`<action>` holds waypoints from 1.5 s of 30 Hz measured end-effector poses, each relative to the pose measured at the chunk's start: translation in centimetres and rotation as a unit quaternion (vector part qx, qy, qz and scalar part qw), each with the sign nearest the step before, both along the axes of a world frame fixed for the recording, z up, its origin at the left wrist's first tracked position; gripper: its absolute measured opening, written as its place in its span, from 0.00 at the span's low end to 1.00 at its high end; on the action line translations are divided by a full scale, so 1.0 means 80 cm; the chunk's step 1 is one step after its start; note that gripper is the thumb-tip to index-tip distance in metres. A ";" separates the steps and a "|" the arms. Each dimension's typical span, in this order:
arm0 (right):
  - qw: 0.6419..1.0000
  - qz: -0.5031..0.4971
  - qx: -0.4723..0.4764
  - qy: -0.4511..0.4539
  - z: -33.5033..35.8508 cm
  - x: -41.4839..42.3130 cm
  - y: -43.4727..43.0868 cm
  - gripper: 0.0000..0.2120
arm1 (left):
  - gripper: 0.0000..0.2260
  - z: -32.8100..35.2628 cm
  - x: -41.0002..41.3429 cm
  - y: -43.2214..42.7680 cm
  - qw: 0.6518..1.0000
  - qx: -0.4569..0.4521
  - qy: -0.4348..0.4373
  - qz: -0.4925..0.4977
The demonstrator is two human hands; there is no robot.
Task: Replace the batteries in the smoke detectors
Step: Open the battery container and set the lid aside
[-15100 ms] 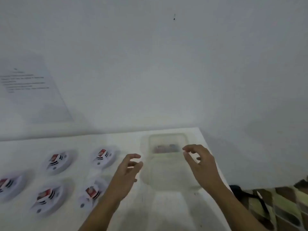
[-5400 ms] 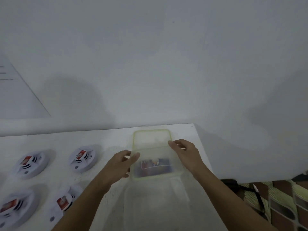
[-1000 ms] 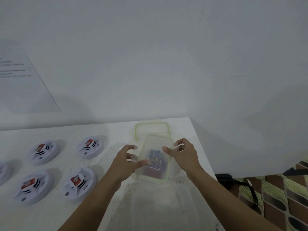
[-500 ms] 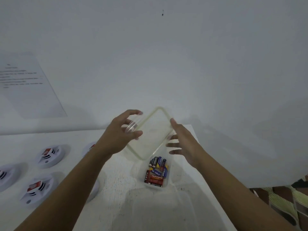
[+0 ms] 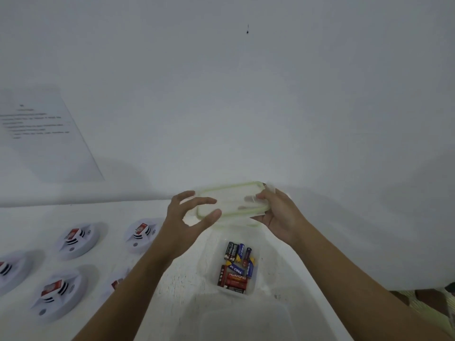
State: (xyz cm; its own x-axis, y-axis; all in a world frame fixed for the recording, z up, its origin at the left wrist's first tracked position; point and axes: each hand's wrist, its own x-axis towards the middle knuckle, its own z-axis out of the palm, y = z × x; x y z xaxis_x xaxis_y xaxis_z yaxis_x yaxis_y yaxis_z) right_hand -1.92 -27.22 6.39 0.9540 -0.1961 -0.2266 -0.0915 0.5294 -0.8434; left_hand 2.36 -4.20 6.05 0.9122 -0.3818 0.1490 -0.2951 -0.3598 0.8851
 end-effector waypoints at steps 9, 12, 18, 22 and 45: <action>0.943 -0.127 -0.304 0.050 -0.046 0.054 -0.023 0.21 | 0.15 -0.048 0.090 -0.038 0.981 -0.098 0.146 0.080; 0.908 -0.144 -0.387 0.066 -0.065 0.071 -0.031 0.19 | 0.15 -0.056 0.112 -0.051 0.986 -0.043 0.133 0.092; 0.863 -0.115 -0.480 0.107 -0.105 0.087 -0.041 0.15 | 0.15 -0.089 0.124 -0.053 0.988 0.051 0.105 0.097; 0.833 -0.068 -0.534 0.131 -0.121 0.085 -0.044 0.20 | 0.17 -0.103 0.123 -0.053 0.986 0.127 0.077 0.081; 0.818 0.033 -0.574 0.038 -0.103 -0.014 -0.004 0.10 | 0.11 -0.068 -0.008 0.014 0.967 0.221 0.116 -0.058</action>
State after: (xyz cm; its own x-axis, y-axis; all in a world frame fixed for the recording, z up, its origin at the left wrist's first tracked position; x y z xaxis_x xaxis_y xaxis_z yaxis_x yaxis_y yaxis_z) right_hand -3.07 -27.57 -1.84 0.9628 -0.2701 0.0114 -0.1632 -0.6144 -0.7719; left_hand 1.72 -3.08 0.58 0.8487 -0.4630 -0.2554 -0.1685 -0.6946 0.6994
